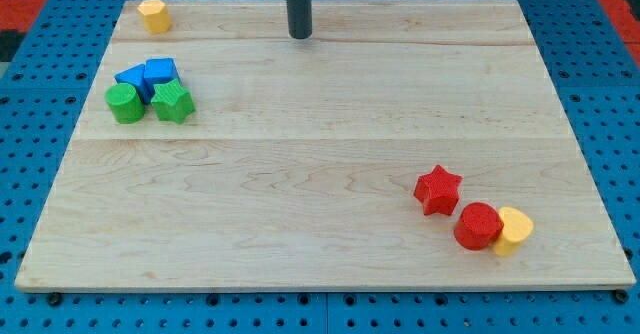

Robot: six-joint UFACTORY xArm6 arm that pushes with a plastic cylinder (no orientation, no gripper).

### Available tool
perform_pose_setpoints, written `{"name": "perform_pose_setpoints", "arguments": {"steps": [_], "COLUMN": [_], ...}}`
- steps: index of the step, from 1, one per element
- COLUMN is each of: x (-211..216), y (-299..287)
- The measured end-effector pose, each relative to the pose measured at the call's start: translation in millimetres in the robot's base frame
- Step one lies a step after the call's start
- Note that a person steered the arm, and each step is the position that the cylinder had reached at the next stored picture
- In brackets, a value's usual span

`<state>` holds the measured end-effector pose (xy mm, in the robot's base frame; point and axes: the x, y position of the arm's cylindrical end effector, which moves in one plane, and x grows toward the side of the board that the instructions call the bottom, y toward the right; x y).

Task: Place your arm to the left of the green circle

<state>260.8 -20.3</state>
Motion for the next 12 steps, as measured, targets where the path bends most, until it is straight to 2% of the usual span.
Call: {"name": "perform_pose_setpoints", "arguments": {"steps": [1, 2, 4, 5, 6, 7, 10, 12], "x": [12, 39, 141, 187, 203, 191, 177, 124], "y": [72, 94, -4, -76, -190, -284, -285, -284]}}
